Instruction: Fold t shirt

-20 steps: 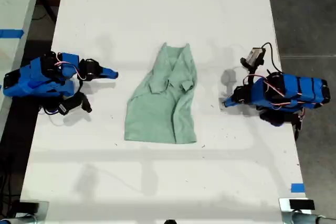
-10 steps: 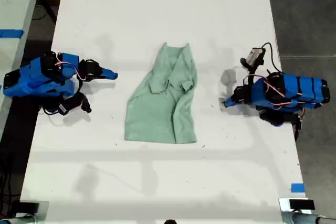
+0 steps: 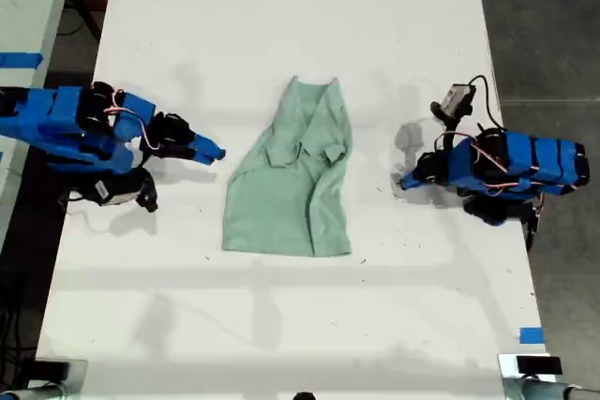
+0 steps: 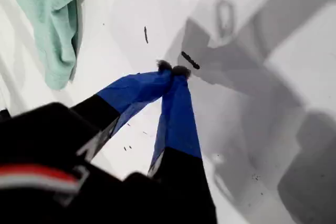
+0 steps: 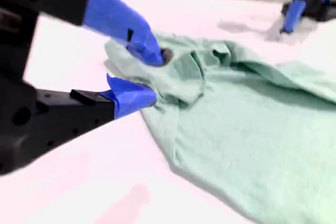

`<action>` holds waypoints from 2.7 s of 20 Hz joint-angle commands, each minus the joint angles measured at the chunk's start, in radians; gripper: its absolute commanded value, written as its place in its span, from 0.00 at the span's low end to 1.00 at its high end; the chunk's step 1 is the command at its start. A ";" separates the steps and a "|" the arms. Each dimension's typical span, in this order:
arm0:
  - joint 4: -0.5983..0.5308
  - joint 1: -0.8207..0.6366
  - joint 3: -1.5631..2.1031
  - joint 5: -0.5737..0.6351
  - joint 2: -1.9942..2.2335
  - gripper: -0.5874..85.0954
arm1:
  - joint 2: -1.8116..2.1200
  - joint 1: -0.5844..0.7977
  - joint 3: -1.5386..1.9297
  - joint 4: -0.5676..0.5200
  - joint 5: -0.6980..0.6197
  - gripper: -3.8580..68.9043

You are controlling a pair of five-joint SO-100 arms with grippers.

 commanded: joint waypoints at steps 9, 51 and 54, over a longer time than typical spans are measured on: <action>0.215 0.110 -0.595 -0.236 -0.893 0.26 | 0.006 -0.012 0.020 0.002 -0.017 0.05; 0.233 0.063 -1.666 0.149 -1.569 0.17 | 0.006 -0.018 0.020 0.002 -0.014 0.05; 0.199 0.071 -1.669 0.147 -1.586 0.29 | 0.006 -0.018 0.020 0.002 -0.014 0.05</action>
